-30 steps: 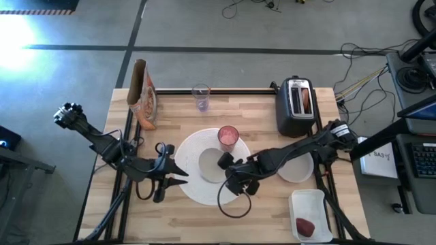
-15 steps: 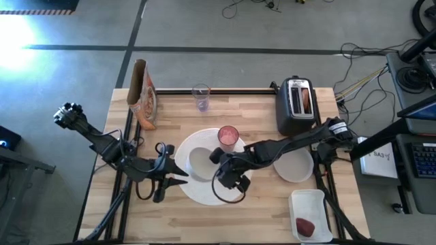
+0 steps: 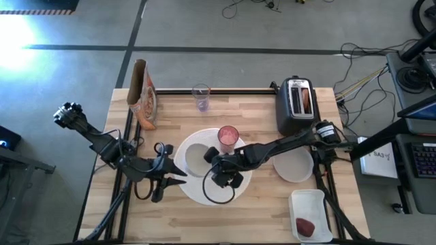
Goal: Arrange a breakfast setting
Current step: Put the white bowl on the white mat
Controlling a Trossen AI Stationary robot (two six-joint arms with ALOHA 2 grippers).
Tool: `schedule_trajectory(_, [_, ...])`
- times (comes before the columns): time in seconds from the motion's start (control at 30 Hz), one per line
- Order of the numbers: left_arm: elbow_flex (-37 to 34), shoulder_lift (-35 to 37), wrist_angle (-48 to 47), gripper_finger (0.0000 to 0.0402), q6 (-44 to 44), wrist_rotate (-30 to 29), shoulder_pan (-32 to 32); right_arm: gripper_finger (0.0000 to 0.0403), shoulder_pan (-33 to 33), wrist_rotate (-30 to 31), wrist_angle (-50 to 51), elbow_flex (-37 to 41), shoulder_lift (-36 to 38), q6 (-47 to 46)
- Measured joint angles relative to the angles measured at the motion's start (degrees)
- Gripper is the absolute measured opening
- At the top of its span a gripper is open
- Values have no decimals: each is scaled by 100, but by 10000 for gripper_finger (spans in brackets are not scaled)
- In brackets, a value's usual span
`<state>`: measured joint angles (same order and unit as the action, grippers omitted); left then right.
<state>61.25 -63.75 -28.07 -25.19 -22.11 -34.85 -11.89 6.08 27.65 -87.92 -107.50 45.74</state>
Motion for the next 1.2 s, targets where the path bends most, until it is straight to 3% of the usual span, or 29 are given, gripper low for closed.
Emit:
schedule_trajectory(0.37, [0,93,-8,91,0,-1,0,9,-6,46,-386,0,-287,61])
schedule_trajectory(0.57, [0,95,-45,91,0,1,-2,9,-6,736,-450,0,-495,334])
schedule_trajectory(0.7, [0,99,-59,91,0,0,-4,9,0,746,-460,2,-501,276])
schedule_trajectory(1.2, [0,106,-132,91,0,0,-4,9,-7,700,-693,2,-503,-1195])
